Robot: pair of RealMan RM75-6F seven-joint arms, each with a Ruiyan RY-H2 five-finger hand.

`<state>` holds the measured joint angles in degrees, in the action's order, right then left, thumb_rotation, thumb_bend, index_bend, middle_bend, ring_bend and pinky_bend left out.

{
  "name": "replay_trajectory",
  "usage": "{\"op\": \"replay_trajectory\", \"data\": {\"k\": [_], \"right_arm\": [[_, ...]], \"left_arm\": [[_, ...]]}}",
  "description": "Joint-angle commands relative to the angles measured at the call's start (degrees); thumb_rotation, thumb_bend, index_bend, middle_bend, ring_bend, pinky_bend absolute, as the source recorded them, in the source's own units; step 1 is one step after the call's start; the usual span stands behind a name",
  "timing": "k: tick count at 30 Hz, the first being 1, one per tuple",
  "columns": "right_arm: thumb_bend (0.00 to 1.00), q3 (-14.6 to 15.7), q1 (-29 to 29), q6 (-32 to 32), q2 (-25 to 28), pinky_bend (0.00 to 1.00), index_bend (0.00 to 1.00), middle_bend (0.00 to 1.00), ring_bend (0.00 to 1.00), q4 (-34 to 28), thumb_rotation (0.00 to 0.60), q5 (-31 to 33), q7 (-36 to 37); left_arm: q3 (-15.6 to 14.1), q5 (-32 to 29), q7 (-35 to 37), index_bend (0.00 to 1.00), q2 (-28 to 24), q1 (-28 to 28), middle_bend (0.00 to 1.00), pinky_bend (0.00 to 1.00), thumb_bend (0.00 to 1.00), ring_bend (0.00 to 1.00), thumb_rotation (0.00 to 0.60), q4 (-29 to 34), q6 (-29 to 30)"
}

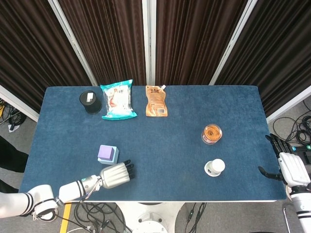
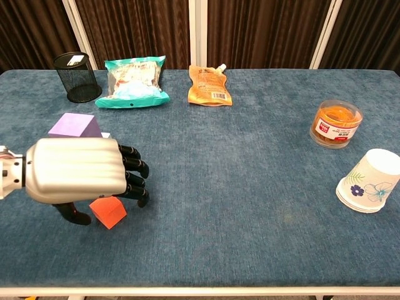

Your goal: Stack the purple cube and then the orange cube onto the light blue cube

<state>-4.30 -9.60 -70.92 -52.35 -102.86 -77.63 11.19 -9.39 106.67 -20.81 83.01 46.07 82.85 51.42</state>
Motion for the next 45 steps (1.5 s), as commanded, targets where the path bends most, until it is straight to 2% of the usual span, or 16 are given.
{"op": "replay_trajectory", "data": {"k": [1, 20, 45], "right_arm": [[0.15, 0.03, -0.13, 0.30, 0.12, 0.00, 0.00, 0.00, 0.00, 0.09, 0.600, -0.01, 0.03], [0.15, -0.10, -0.38, 0.88, 0.16, 0.00, 0.00, 0.00, 0.00, 0.21, 0.600, 0.57, -0.03], [0.15, -0.20, -0.59, 1.38, 0.13, 0.00, 0.00, 0.00, 0.00, 0.27, 0.600, 1.11, -0.26]], "left_arm": [[-0.11, -0.33, 0.19, 0.40, 0.13, -0.20, 0.53, 0.28, 0.14, 0.27, 0.600, -0.15, -0.02], [-0.37, -0.36, 0.34, 0.44, 0.97, -0.87, 0.59, 0.29, 0.19, 0.31, 0.600, -0.98, 1.55], [-0.04, -1.64, 1.35, 0.46, 0.85, -1.72, 0.61, 0.31, 0.27, 0.34, 0.600, 0.32, 2.30]]}}
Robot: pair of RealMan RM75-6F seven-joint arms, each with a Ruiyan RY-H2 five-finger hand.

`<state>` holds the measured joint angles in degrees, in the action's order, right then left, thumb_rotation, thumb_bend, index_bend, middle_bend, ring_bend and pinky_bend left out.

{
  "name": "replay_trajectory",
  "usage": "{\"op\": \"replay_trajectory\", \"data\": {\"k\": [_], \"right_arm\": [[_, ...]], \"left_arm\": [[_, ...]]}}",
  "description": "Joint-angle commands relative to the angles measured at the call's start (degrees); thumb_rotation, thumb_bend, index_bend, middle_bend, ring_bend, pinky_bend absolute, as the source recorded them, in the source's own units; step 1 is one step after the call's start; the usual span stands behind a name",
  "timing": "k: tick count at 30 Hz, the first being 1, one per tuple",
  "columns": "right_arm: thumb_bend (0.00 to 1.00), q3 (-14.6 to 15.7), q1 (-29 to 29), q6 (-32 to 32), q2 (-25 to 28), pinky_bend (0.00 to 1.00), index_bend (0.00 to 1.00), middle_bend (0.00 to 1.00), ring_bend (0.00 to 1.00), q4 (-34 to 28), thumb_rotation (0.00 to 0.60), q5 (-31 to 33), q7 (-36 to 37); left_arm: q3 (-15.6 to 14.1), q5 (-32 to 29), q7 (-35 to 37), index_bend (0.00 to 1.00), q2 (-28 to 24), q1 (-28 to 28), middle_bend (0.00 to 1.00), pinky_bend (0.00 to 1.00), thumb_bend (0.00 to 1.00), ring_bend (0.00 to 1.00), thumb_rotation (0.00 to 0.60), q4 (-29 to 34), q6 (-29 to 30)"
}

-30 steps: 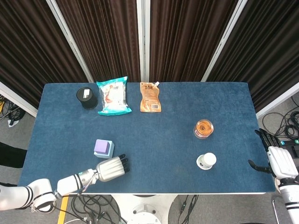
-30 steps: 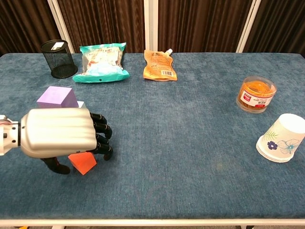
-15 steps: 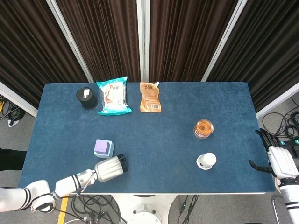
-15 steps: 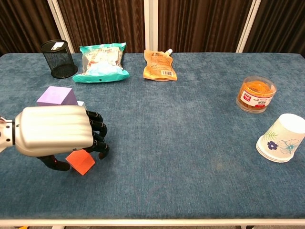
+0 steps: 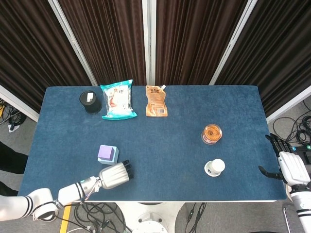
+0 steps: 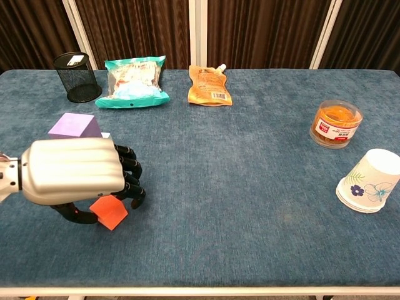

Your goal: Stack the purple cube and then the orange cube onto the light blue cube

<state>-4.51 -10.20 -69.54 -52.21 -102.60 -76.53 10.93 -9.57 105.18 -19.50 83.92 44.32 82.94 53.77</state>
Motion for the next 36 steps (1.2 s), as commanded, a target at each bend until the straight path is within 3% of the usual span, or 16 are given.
{"op": "replay_trajectory", "data": {"k": [1, 10, 17, 24, 31, 36], "right_arm": [[0.15, 0.01, 0.01, 0.00, -0.01, 0.00, 0.00, 0.00, 0.00, 0.01, 0.600, -0.01, 0.02], [0.15, -0.23, -0.12, 0.27, 0.13, 0.00, 0.00, 0.00, 0.00, 0.17, 0.600, 0.43, 0.44], [0.15, -0.15, -0.19, 0.30, -0.09, 0.00, 0.00, 0.00, 0.00, 0.06, 0.600, 0.33, -0.09], [0.15, 0.16, -0.52, 0.82, -0.56, 0.00, 0.00, 0.00, 0.00, -0.28, 0.600, 0.24, -1.65], [0.15, 0.02, -0.32, 0.44, -0.46, 0.00, 0.00, 0.00, 0.00, -0.19, 0.600, 0.44, -1.15], [0.15, -0.09, -0.45, 0.68, -0.40, 0.00, 0.00, 0.00, 0.00, -0.13, 0.600, 0.72, -1.13]], "left_arm": [[0.19, -0.21, 0.01, 0.47, -0.11, 0.04, 0.62, 0.31, 0.28, 0.34, 0.600, 0.35, -0.06], [0.79, -2.04, -0.67, 0.47, -4.62, -0.72, 0.62, 0.31, 0.28, 0.34, 0.600, 6.12, 0.89], [3.30, -8.13, -4.85, 0.47, -12.41, -2.78, 0.62, 0.31, 0.28, 0.34, 0.600, 19.18, 2.18], [7.12, -17.38, -13.73, 0.47, -17.36, -3.46, 0.62, 0.31, 0.28, 0.35, 0.600, 30.46, 1.30], [10.34, -24.10, -17.43, 0.47, -21.18, -2.82, 0.62, 0.31, 0.28, 0.35, 0.600, 34.94, 1.19], [10.77, -24.90, -19.65, 0.47, -23.37, -2.20, 0.62, 0.31, 0.28, 0.35, 0.600, 35.40, 0.55]]}}
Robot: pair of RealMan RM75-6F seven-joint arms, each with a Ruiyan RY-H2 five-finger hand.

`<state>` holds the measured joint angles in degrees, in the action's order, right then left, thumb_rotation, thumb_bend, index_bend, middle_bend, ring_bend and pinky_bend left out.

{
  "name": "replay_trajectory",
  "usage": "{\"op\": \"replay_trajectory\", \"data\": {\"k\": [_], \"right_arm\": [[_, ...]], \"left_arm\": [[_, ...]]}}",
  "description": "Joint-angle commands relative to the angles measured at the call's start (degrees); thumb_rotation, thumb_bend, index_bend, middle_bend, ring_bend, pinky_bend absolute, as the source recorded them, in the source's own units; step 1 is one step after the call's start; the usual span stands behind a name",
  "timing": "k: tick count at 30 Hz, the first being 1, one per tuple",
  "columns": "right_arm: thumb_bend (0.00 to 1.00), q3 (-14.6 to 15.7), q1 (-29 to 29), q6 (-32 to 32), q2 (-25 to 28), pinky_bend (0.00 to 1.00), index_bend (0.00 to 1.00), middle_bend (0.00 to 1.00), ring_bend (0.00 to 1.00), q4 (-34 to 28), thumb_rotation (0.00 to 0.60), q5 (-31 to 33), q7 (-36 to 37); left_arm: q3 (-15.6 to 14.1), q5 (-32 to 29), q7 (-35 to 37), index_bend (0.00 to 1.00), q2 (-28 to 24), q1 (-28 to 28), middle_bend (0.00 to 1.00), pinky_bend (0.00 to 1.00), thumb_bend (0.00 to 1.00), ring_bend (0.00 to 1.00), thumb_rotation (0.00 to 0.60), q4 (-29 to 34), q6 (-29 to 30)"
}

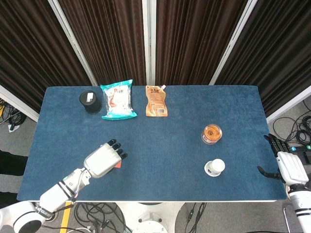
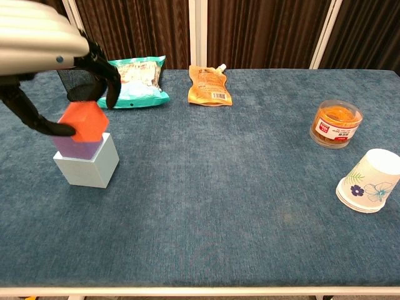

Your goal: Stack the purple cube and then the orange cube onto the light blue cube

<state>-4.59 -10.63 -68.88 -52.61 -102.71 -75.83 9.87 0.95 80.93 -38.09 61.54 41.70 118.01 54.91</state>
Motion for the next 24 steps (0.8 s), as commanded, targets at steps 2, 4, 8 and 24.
{"op": "replay_trajectory", "data": {"k": [2, 4, 8, 24], "right_arm": [[0.15, 0.00, -0.04, 0.00, -0.03, 0.00, 0.00, 0.00, 0.00, -0.08, 0.600, 0.00, -0.28], [0.15, 0.06, 0.07, -0.32, -0.03, 0.00, 0.00, 0.00, 0.00, -0.29, 0.600, -0.23, -0.51], [0.15, 0.08, 0.46, -1.40, -0.21, 0.00, 0.00, 0.00, 0.00, -0.43, 0.600, -0.76, -0.87], [0.15, -0.11, 0.15, -0.85, -0.80, 0.00, 0.00, 0.00, 0.00, -0.42, 0.600, 0.55, -2.45]], "left_arm": [[-0.05, -0.14, -2.45, 0.47, -1.46, 0.84, 0.62, 0.31, 0.28, 0.35, 0.600, -0.49, -1.32], [-0.28, -0.32, -2.78, 0.47, -1.45, 1.20, 0.62, 0.31, 0.28, 0.35, 0.600, -1.59, -2.29], [-0.30, -0.23, -2.37, 0.47, -0.87, 2.19, 0.62, 0.31, 0.28, 0.35, 0.600, -4.45, -4.12], [0.55, 1.25, 3.14, 0.48, -1.90, 4.56, 0.63, 0.30, 0.28, 0.36, 0.600, -9.32, -7.56]]}}
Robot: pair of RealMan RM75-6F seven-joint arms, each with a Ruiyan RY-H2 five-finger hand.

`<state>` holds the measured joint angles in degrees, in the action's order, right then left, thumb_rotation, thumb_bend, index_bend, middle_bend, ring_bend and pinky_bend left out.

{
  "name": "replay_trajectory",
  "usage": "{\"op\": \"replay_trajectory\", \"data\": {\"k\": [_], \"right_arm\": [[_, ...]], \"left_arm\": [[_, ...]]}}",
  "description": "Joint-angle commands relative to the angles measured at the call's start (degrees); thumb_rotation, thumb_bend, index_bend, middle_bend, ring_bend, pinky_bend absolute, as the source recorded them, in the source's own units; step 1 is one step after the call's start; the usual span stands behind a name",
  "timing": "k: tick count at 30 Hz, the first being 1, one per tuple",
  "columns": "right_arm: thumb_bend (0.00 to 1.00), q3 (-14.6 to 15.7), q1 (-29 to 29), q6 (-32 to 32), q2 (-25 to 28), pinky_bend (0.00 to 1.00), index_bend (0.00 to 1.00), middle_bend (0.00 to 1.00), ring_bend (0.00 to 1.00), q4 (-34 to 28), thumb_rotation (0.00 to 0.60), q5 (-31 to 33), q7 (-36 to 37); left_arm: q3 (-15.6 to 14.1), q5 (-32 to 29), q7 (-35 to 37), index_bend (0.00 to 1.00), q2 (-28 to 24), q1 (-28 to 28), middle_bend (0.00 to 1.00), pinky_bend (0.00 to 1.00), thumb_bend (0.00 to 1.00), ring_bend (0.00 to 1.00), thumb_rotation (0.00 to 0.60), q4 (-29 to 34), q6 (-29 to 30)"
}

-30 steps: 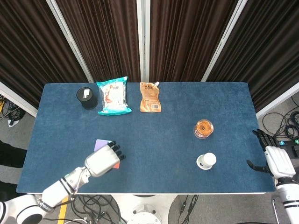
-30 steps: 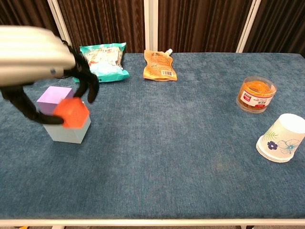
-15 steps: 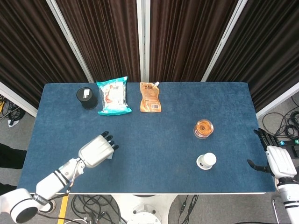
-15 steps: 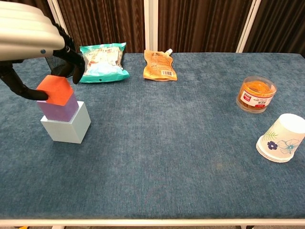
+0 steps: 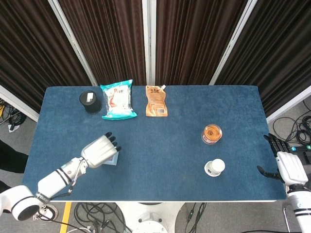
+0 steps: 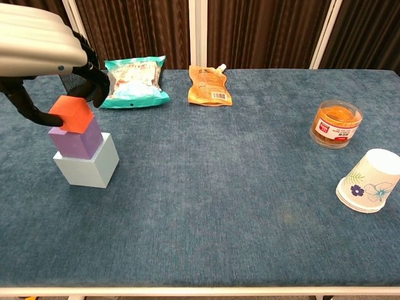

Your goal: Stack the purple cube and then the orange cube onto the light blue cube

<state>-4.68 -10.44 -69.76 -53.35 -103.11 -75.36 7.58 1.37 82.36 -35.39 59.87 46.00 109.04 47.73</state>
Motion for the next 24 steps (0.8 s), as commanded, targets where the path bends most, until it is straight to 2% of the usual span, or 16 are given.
{"op": "replay_trajectory", "data": {"k": [1, 24], "right_arm": [[0.15, -0.02, -0.05, 0.04, -0.11, 0.00, 0.00, 0.00, 0.00, -0.05, 0.600, 0.16, -0.34], [0.15, -0.17, -0.28, 0.04, -1.09, 0.00, 0.00, 0.00, 0.00, -0.56, 0.600, 1.58, -3.48]], "left_arm": [[0.22, -0.17, 0.66, 0.48, -0.36, 0.41, 0.63, 0.30, 0.28, 0.36, 0.600, -0.66, -0.56], [-0.73, 2.88, 7.17, 0.48, 0.67, 0.58, 0.63, 0.29, 0.28, 0.36, 0.600, -5.76, -1.57]]}}
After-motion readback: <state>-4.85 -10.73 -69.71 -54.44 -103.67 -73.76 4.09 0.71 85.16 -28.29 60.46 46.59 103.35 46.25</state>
